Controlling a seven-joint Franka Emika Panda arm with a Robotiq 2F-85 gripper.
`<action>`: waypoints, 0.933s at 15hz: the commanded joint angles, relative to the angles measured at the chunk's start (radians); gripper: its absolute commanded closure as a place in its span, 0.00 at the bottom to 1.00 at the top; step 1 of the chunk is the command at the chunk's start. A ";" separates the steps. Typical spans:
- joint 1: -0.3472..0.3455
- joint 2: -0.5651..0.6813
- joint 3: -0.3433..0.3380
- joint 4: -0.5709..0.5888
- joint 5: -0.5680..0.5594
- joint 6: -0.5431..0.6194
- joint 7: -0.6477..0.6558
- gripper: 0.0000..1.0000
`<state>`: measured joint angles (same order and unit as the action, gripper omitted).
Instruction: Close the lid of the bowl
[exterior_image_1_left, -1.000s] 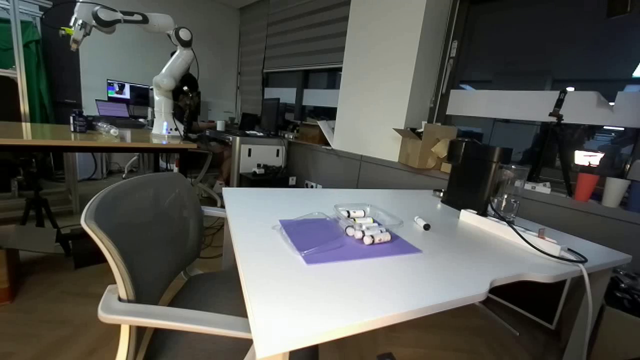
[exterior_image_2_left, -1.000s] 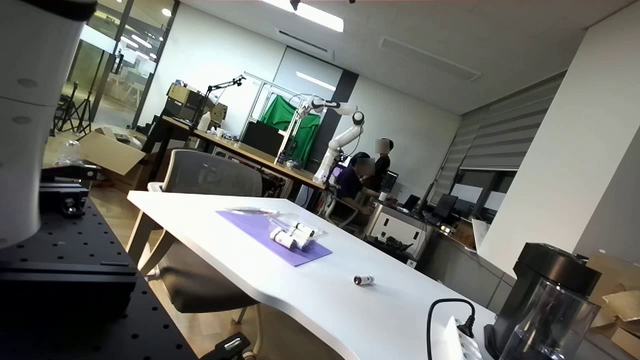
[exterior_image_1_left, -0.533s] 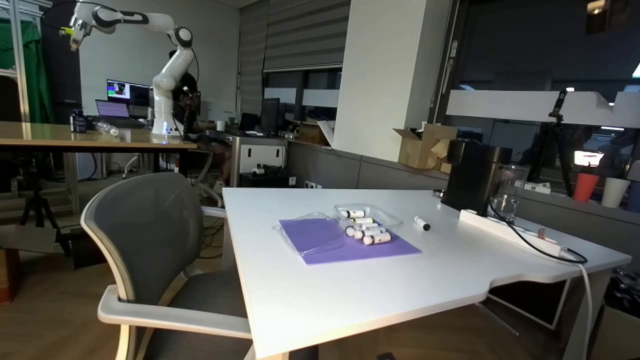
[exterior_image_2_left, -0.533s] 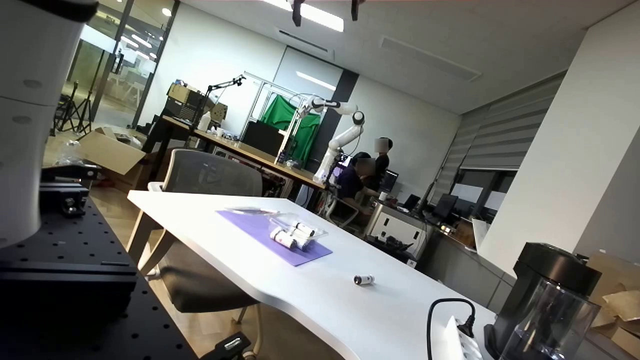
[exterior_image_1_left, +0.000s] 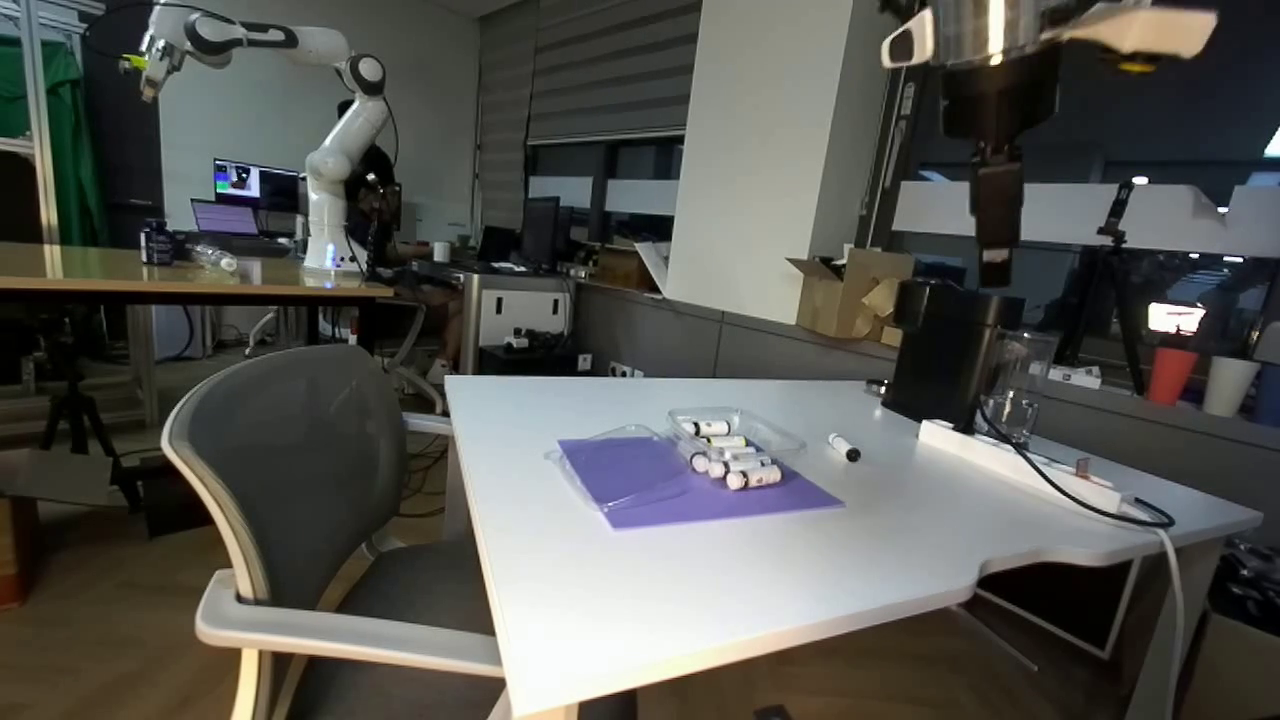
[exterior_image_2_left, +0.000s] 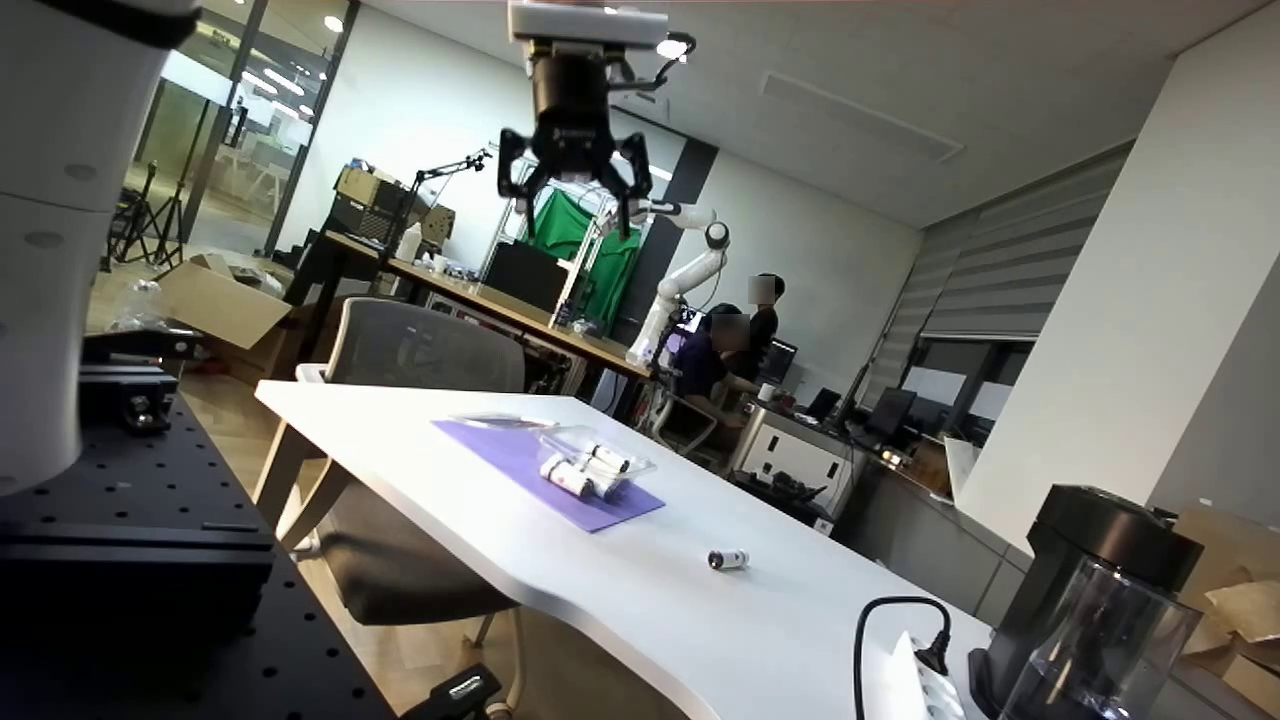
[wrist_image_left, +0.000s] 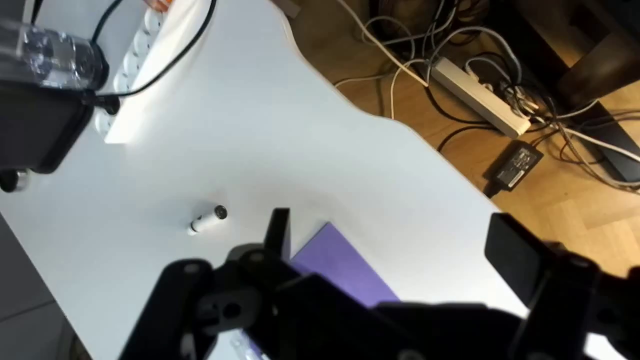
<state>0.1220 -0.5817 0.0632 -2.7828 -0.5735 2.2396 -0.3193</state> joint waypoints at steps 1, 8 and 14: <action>-0.035 0.242 0.070 0.016 -0.189 0.183 0.054 0.00; -0.022 0.417 0.100 0.061 -0.418 0.217 0.135 0.00; -0.024 0.426 0.101 0.075 -0.427 0.216 0.135 0.00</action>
<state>0.0726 -0.1559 0.1882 -2.7081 -0.9998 2.4600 -0.1839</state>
